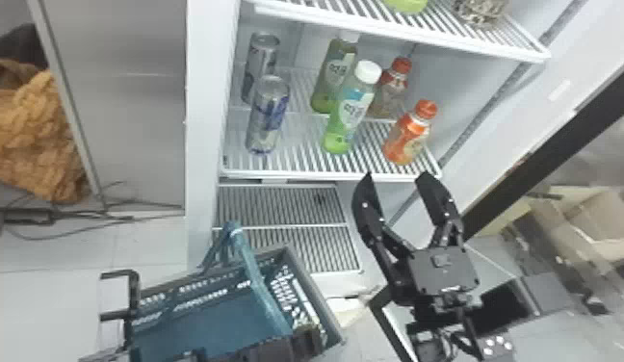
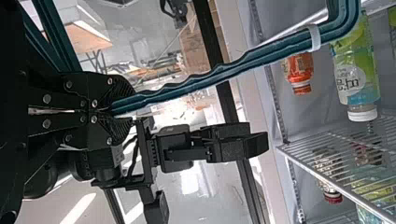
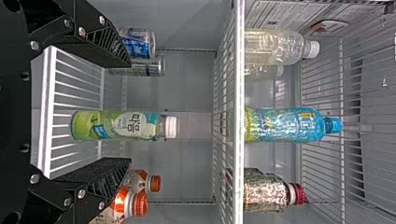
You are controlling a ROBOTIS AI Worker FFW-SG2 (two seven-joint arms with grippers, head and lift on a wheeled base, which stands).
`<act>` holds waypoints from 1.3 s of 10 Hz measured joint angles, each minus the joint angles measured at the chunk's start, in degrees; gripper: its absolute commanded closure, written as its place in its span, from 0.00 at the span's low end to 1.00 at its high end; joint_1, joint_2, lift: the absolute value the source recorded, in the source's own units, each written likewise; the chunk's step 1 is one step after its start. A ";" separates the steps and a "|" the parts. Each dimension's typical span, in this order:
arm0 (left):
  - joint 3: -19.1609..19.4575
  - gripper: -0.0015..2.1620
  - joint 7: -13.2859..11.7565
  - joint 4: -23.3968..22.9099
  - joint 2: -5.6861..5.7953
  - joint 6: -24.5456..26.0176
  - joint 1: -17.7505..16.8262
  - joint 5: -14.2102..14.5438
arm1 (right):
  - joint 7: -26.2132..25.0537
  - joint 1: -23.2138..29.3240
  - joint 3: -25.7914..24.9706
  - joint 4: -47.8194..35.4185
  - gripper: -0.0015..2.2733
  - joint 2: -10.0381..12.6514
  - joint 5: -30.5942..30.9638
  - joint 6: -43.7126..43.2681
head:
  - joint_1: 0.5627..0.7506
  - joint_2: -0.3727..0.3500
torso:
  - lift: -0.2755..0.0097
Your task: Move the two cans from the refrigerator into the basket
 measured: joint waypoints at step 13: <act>0.01 0.56 0.09 0.00 0.01 -0.25 -0.03 0.39 | 1.03 -3.34 2.83 2.34 0.12 -1.56 -2.72 1.30 | 0.70 0.03 | 0.00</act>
